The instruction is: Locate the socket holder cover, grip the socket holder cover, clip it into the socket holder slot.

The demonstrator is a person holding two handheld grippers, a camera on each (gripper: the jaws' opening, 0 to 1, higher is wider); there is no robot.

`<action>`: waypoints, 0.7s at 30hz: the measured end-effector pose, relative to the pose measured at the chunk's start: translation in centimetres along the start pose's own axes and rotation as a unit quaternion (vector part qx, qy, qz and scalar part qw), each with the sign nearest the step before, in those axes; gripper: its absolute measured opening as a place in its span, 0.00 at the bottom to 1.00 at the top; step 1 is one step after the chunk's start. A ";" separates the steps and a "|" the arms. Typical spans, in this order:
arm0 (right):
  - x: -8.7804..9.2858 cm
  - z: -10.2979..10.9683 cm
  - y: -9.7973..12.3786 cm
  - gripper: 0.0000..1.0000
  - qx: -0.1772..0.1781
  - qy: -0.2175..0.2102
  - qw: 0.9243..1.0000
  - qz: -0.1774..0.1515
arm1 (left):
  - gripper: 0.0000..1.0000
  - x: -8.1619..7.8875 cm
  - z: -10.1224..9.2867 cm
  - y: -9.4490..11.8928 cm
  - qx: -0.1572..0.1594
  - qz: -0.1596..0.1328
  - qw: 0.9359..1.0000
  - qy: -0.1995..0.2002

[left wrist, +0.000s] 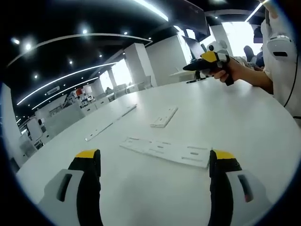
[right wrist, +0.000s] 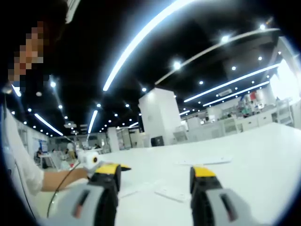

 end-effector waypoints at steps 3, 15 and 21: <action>0.0 0.1 0.0 0.60 -0.001 0.001 1.000 0.000 | 0.95 0.0 0.1 0.0 -0.002 0.001 1.000 -0.001; 0.0 0.3 0.0 0.60 -0.003 0.000 1.000 -0.001 | 0.93 0.1 0.6 -0.2 -0.017 0.003 1.000 0.003; 0.0 0.3 0.0 0.60 -0.004 0.001 1.000 -0.002 | 0.93 0.2 1.0 -0.4 -0.025 0.002 1.000 0.001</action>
Point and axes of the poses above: the point that each gripper's makers call its tool centre point, and the gripper's own axes: y roughly backward along the fingers, z roughly to its left, x roughly out of its underside, the point moved 10 cm from there along y, roughly backward along the fingers, and after that the axes turned 14 degrees about x, right-handed, at the moved point
